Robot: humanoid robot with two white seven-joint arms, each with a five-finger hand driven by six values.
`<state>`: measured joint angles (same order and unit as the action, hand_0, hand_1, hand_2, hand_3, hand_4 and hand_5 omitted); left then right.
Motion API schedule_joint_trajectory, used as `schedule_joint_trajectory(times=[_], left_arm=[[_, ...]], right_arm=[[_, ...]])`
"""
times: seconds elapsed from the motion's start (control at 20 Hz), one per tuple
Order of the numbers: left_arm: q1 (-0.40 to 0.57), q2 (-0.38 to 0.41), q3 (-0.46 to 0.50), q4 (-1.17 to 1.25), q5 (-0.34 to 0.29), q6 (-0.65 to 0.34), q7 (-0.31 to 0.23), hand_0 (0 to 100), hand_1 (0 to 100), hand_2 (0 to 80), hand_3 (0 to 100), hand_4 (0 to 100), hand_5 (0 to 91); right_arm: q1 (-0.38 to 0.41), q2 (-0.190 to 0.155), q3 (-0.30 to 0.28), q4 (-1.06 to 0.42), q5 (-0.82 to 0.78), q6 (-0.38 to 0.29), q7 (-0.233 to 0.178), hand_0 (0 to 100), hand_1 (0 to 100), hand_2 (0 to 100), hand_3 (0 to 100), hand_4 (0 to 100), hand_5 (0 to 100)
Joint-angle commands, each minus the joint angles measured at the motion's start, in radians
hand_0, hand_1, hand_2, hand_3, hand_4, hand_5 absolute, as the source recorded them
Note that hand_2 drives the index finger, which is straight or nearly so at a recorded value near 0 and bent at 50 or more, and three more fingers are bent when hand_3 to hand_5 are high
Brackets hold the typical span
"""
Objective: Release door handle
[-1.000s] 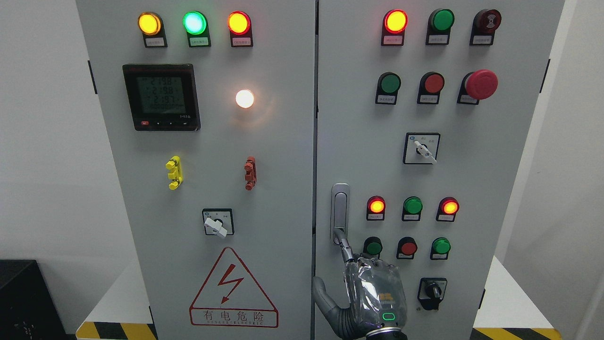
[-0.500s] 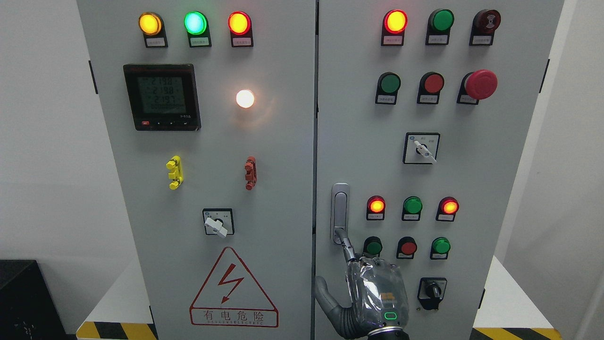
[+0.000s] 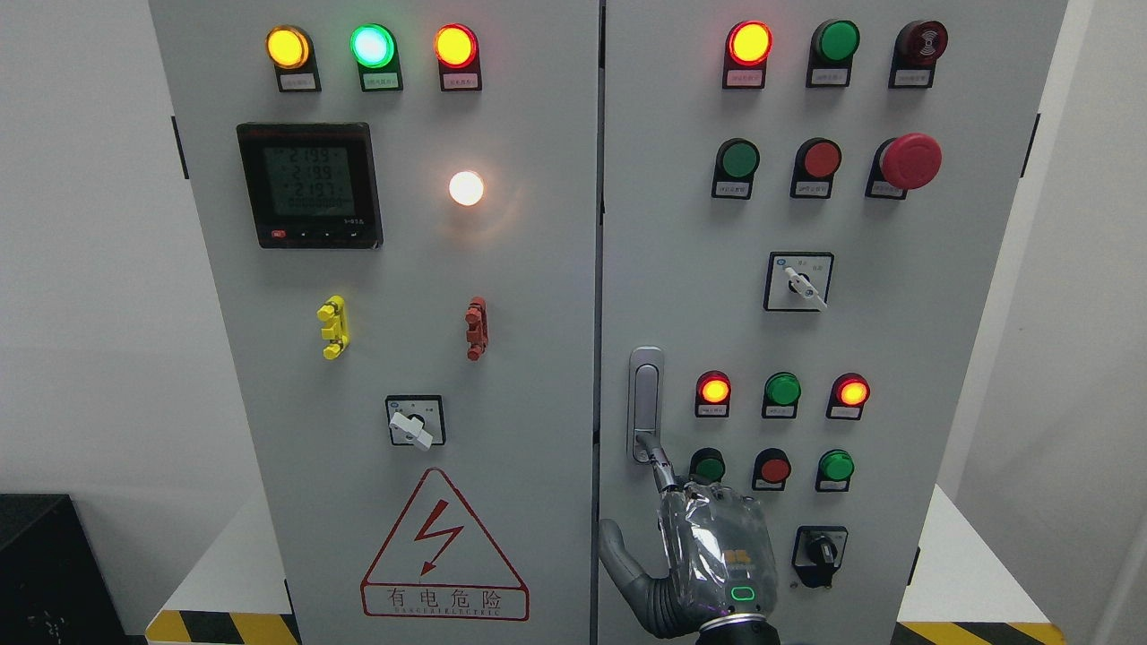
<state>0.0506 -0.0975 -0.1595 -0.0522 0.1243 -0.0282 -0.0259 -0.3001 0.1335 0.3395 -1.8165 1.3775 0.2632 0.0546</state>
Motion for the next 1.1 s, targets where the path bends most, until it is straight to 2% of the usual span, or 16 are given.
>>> schedule_joint_trajectory(times=[0.0,0.9,1.05], left_arm=[[0.000,-0.001,0.000,0.000,0.000,-0.001,0.000,0,0,4.4,11,1,0.0],[0.000,-0.001,0.000,0.000,0.000,0.001,0.000,0,0,4.4,11,0,0.0],[0.000,0.001,0.000,0.000,0.000,-0.001,0.000,0,0,4.4,11,0,0.0]], right_arm=[[-0.001,0.000,-0.002,0.020,0.000,0.001,0.002,41,26,0,75,70,71],[0.007,0.000,0.009,0.028,-0.002,-0.002,0.005,41,26,0,76,70,71],[0.009,0.000,0.007,0.028,-0.002,-0.001,0.039,41,26,0,77,70,71]])
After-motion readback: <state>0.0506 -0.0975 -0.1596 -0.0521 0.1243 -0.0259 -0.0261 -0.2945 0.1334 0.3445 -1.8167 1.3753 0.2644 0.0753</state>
